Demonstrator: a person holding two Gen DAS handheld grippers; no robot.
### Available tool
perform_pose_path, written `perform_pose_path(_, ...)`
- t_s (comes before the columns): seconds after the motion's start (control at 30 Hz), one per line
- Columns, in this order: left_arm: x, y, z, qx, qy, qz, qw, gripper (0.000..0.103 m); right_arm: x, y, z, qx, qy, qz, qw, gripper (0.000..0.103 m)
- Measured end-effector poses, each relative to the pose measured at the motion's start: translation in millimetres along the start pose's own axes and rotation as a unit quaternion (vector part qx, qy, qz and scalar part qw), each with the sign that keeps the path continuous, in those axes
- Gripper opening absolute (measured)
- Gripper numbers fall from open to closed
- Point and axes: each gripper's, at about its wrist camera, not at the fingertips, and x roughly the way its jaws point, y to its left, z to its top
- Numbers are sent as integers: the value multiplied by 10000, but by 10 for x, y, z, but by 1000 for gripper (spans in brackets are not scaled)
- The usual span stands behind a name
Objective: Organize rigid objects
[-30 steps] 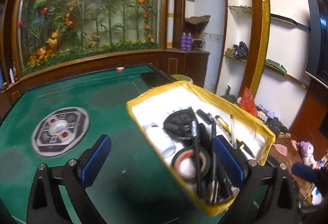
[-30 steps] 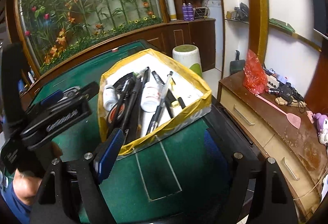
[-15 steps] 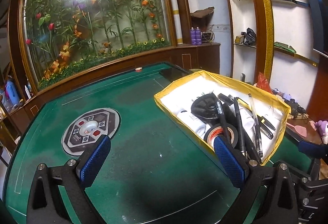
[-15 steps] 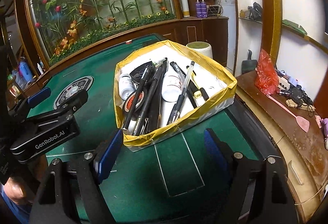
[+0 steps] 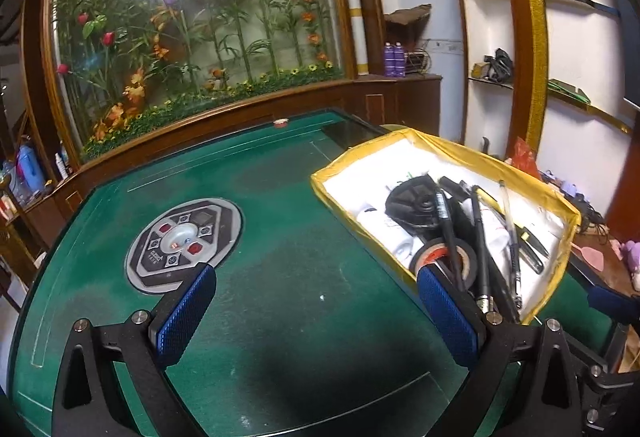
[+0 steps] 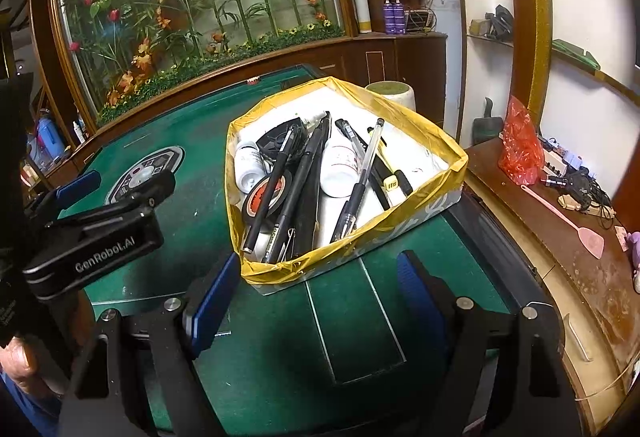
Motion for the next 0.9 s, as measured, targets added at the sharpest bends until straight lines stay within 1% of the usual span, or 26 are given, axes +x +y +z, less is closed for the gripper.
perform_pose_path(0.13,-67,-52,-6,156,-128,-48,9998,102,-44,17,2,-44,-120,-113,9999,79)
perform_pose_path(0.3,-72,-23,14,64,-89,-217,9997,102,-58,48,22,-95,-121,-178,9997,80)
perform_pose_path(0.47,-62,-15,19,38,-57,-198,9998,102,-37,11,39,25,-56,-174,9998,80)
perform_pose_path(0.73,-75,-23,12,70,-73,-221,9997,102,-48,-1,58,68,-86,-185,9998,80)
perform_pose_path(0.9,-83,-16,13,30,-98,-104,9999,102,-47,-5,60,64,-92,-188,9998,80)
